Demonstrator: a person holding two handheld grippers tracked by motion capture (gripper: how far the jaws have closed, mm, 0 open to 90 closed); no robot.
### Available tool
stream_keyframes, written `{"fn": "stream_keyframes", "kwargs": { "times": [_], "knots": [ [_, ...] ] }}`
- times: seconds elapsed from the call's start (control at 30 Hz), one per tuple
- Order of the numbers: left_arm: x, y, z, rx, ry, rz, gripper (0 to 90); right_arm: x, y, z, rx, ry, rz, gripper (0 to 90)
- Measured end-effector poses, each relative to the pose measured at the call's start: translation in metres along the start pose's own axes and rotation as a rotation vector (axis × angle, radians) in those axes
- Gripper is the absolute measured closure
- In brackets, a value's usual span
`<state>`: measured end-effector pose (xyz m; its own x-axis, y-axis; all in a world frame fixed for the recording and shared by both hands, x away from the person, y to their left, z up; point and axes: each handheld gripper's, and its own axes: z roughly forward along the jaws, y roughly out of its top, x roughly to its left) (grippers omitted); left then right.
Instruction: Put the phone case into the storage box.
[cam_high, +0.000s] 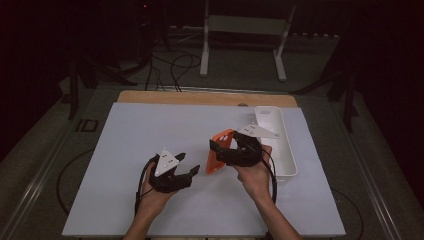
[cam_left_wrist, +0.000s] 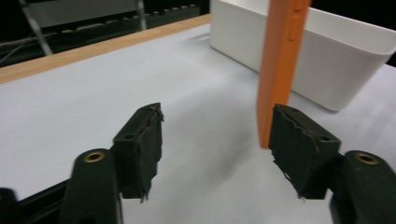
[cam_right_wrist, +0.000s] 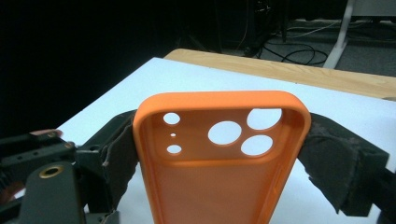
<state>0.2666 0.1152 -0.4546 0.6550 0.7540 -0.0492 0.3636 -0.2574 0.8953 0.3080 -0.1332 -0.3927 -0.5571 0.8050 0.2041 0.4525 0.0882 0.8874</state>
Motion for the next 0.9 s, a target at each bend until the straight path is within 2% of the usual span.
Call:
{"fn": "stream_keyframes", "kwargs": {
  "times": [0.37, 0.63, 0.9],
  "knots": [
    [0.016, -0.002, -0.015, -0.02, 0.033, -0.035, 15.8, 0.001, 0.005, 0.001, 0.001, -0.012, -0.016, 16.4],
    [0.027, -0.004, -0.024, -0.021, 0.056, -0.056, 9.6, -0.001, 0.008, 0.001, -0.004, -0.02, -0.023, 16.4],
    [0.037, -0.01, -0.033, -0.023, 0.039, -0.061, 1.9, -0.001, 0.011, 0.0, -0.007, -0.028, -0.03, 16.5]
  ]
}}
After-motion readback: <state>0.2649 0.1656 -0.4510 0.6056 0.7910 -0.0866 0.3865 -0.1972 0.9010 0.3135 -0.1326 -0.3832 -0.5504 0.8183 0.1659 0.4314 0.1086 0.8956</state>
